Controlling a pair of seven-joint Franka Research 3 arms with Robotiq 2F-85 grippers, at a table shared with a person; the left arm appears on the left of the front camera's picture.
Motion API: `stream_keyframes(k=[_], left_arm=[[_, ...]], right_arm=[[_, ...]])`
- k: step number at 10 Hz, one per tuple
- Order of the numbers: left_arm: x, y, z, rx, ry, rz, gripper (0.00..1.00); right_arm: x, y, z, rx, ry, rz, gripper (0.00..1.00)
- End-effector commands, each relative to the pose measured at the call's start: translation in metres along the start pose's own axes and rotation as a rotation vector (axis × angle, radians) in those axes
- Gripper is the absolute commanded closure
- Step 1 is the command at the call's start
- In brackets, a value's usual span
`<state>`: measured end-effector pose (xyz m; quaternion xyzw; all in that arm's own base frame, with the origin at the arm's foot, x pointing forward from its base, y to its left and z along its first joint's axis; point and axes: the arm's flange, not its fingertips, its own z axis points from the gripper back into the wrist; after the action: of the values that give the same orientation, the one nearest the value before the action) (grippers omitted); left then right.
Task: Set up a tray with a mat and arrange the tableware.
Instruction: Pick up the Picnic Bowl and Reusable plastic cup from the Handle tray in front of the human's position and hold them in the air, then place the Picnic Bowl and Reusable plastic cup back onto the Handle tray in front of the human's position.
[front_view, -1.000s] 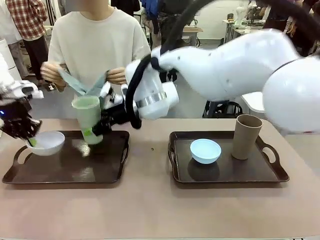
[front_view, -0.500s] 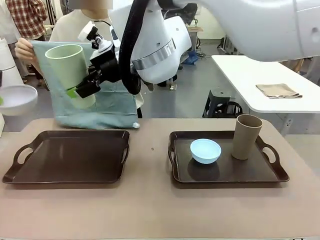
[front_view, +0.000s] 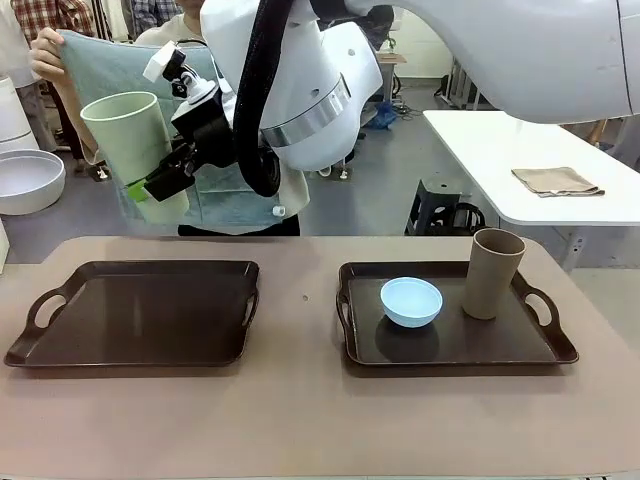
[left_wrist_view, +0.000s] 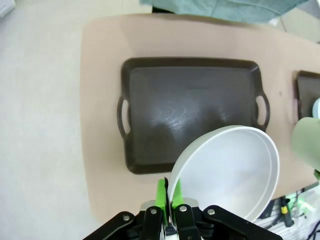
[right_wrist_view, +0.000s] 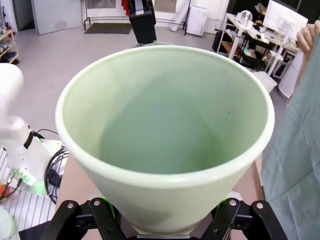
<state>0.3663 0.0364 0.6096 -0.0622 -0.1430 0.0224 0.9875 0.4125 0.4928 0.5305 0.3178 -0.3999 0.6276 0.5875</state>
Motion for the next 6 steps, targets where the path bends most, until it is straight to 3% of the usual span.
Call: stream_keyframes(k=[1,6], left_arm=[[0.0001,0.0001,-0.0013,-0.002,0.002,-0.007,1.00],[0.0001,0.0001,-0.0013,-0.002,0.002,-0.007,1.00]], right_arm=[[0.0033,-0.0015,0.0021,-0.004,-0.013,0.022,1.00],[0.0033,-0.0015,0.0021,-0.004,-0.013,0.022,1.00]])
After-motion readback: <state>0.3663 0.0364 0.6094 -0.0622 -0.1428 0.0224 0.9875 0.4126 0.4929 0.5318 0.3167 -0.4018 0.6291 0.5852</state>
